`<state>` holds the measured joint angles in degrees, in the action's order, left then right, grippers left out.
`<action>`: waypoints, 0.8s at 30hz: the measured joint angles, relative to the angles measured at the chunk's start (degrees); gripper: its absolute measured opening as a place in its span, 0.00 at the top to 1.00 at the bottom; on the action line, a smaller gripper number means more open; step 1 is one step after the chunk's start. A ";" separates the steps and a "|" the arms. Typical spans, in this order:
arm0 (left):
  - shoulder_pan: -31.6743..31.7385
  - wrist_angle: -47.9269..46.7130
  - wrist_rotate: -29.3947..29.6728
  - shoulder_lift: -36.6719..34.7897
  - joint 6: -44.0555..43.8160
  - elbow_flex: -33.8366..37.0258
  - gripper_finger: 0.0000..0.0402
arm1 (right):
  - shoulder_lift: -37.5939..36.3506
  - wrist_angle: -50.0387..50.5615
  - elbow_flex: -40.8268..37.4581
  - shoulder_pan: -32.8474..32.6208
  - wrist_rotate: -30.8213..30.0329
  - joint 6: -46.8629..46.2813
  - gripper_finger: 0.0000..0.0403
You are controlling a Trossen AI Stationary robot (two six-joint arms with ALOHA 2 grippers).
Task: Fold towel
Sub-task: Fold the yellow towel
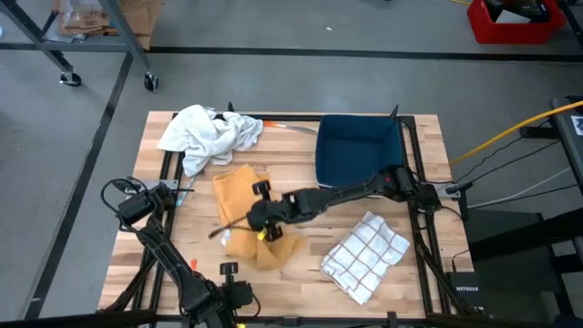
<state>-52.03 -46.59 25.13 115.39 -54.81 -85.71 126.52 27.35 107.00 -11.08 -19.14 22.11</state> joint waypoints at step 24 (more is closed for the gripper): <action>-0.09 -7.47 0.23 -0.01 -3.31 -0.02 0.99 | 6.56 -5.40 0.00 9.67 9.18 2.12 0.98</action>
<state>-52.12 -54.05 25.37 115.38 -58.12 -85.73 133.08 21.95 107.00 -1.41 -9.95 24.22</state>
